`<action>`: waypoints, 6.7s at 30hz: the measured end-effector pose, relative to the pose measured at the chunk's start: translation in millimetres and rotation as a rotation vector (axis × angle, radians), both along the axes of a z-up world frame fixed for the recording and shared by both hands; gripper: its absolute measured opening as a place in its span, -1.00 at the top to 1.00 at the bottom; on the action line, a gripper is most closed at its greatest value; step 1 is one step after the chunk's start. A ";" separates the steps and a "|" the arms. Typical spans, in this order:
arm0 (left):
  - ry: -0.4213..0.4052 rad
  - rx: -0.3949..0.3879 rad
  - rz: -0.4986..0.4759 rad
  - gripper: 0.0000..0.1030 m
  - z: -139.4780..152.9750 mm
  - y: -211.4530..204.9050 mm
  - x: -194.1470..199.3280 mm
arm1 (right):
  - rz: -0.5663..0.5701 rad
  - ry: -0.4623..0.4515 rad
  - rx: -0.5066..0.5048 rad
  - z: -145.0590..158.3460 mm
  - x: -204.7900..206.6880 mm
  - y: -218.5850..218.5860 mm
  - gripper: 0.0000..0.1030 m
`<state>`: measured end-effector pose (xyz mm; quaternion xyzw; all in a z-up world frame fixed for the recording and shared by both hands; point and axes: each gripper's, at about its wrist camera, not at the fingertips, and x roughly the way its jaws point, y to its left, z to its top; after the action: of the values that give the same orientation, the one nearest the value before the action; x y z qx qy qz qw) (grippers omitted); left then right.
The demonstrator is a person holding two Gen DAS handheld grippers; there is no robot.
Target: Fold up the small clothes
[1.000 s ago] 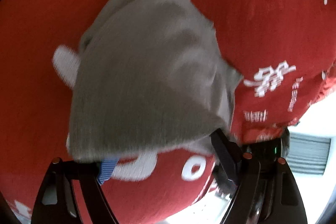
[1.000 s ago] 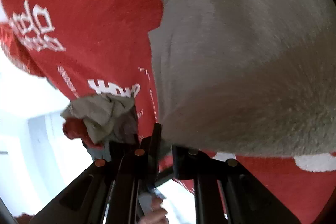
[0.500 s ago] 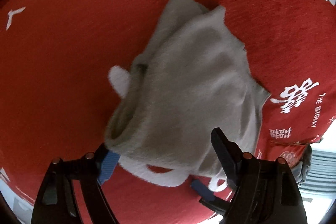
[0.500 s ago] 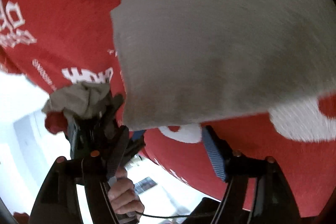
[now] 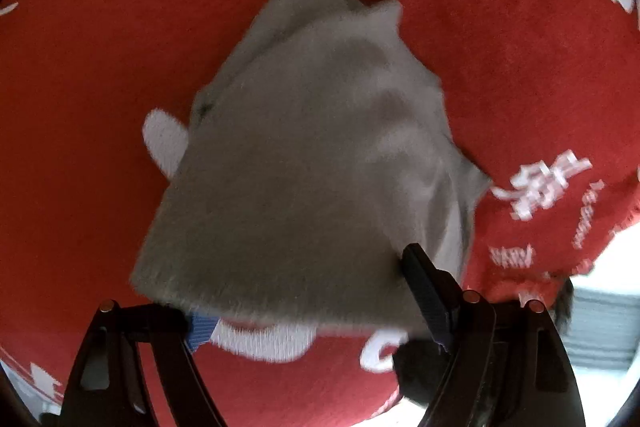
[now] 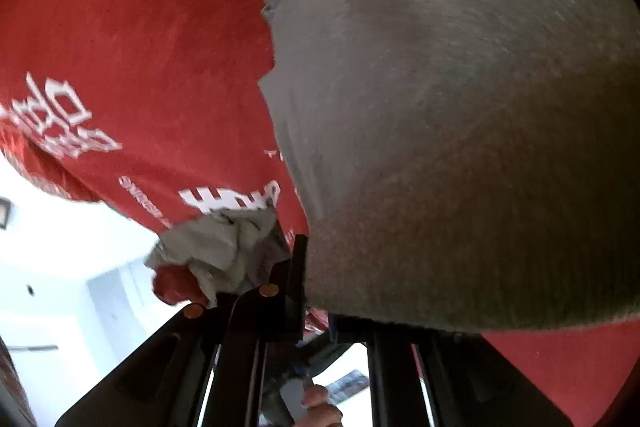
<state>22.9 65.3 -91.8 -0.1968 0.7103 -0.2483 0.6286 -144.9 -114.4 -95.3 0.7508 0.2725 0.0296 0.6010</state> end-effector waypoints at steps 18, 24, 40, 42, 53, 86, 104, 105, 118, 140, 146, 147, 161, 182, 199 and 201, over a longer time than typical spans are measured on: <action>-0.916 0.501 -0.672 0.76 54.7 -92.0 -69.1 | 0.428 0.199 -0.466 80.9 23.9 -54.4 -0.49; -1.011 0.520 -0.759 0.76 52.9 -92.2 -80.1 | 0.755 0.201 -0.635 115.9 147.9 -49.3 -0.57; -1.012 0.483 -0.748 0.75 50.3 -92.6 -81.3 | 1.427 0.477 -0.919 49.5 303.1 90.4 -0.50; -0.992 0.479 -0.739 0.75 52.3 -89.8 -76.0 | 1.424 0.484 -0.969 45.9 304.5 92.9 0.57; -1.015 0.257 -0.773 0.75 137.1 -116.6 -104.3 | 0.959 0.086 -0.756 120.1 213.0 -21.9 0.71; -1.020 0.196 -1.178 -0.56 94.7 -269.4 -291.6 | 0.294 0.288 -0.635 32.7 -81.4 -254.8 0.28; -0.591 0.421 -0.692 -0.56 48.0 -216.7 -108.0 | 0.354 0.287 -0.640 49.5 -125.2 -180.7 0.83; -0.594 0.426 -0.702 -0.58 44.6 -218.0 -111.5 | 0.354 0.299 -0.666 52.3 -128.5 -179.8 0.83; -0.576 0.433 -0.689 -0.78 28.1 -220.3 -111.5 | 0.123 0.280 -0.578 46.9 -155.1 -220.9 0.04; -0.494 0.428 -0.648 -0.78 28.6 -221.8 -100.1 | 0.206 0.415 -0.603 15.4 -95.7 -255.8 0.59; -0.503 0.440 -0.666 -0.78 37.3 -219.4 -106.7 | 0.199 0.488 -0.611 22.8 -108.8 -244.0 0.49; -0.507 0.442 -0.675 -0.78 38.2 -218.8 -107.6 | 0.202 0.508 -0.620 25.0 -114.0 -241.4 0.49; -0.459 0.418 -0.714 -1.00 48.0 -184.6 -118.6 | 0.175 0.513 -0.592 50.5 -152.5 -157.4 0.18; -0.433 0.436 -0.740 -1.00 43.8 -141.8 -115.4 | 0.181 0.565 -0.674 72.2 -158.1 -85.7 -0.54; -0.300 0.353 -0.648 -1.00 32.4 -192.5 -91.5 | 0.312 0.492 -0.707 81.7 -128.6 -185.6 -0.54; -0.280 0.352 -0.641 -1.00 29.2 -200.4 -89.4 | 0.310 0.485 -0.691 78.8 -128.9 -199.8 -0.54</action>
<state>-66.5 -135.1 -62.6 0.1817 0.6746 -0.3311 0.6342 -273.8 -314.2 -16.5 0.4415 0.5085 -0.1503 0.7238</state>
